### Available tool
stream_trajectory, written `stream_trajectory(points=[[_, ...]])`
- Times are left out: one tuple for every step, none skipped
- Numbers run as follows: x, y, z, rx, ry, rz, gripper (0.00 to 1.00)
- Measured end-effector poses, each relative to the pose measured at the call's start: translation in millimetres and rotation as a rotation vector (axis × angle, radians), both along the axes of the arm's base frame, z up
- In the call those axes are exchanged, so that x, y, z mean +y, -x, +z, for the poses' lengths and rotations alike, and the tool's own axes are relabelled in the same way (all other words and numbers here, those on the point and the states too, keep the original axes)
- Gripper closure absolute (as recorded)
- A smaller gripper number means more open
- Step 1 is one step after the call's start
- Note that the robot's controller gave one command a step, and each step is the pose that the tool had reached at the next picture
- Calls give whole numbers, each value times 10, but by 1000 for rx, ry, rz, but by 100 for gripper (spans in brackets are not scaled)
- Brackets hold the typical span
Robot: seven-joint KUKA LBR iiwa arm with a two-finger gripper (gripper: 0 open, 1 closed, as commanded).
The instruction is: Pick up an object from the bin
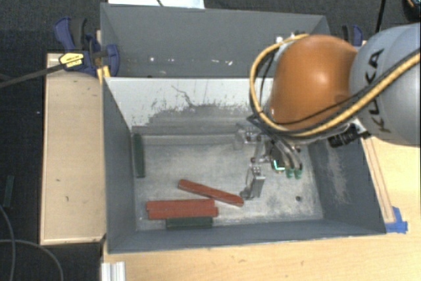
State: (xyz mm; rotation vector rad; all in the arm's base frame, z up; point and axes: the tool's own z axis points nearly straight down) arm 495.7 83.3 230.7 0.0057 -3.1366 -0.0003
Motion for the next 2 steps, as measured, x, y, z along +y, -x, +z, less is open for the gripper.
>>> stream_trajectory(points=[[-140,21,-1356,-1,-1,349,0],[50,-287,-1614,-9,-2,407,0]])
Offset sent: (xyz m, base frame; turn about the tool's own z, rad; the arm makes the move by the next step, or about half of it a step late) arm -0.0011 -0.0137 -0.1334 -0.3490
